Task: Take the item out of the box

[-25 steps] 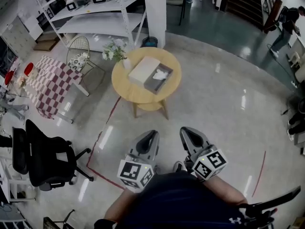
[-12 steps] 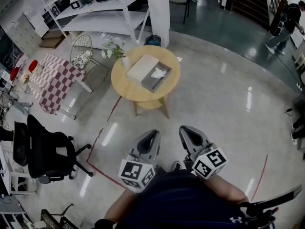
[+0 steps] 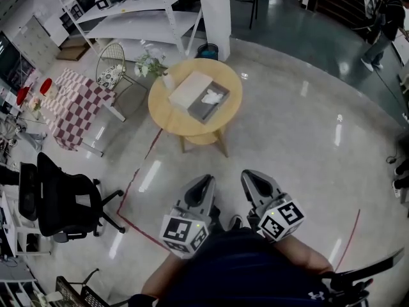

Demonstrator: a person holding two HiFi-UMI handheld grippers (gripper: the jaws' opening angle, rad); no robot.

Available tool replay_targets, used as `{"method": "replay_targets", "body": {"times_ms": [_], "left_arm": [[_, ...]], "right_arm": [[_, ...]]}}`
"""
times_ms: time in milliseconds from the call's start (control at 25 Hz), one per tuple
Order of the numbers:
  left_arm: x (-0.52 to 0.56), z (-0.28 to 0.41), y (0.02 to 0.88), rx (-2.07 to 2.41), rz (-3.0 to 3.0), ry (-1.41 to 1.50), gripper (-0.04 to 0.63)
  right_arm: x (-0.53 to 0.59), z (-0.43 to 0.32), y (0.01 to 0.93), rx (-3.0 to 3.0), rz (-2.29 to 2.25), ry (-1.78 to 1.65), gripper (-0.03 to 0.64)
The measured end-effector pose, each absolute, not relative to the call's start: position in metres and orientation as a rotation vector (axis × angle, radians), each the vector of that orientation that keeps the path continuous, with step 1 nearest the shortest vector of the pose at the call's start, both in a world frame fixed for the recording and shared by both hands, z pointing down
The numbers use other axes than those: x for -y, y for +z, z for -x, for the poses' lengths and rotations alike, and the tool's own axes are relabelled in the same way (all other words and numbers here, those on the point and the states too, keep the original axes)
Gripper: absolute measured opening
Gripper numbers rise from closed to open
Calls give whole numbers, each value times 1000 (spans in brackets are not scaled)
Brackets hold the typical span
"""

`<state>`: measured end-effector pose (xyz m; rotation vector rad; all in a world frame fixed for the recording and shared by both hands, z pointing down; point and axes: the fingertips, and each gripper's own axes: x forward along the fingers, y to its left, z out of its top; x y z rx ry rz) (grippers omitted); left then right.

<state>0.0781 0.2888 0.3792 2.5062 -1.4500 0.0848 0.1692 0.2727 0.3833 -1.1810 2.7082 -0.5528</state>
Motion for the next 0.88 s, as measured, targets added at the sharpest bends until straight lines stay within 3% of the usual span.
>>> {"method": "replay_targets", "body": {"times_ms": [440, 880], "left_arm": [[-211, -58, 384, 1387, -2519, 62, 41], [-95, 11, 366, 1429, -2558, 16, 41]], "right_arm": [[-202, -157, 390, -2683, 1286, -567, 12], [-98, -122, 380, -2660, 1412, -478, 12]]}}
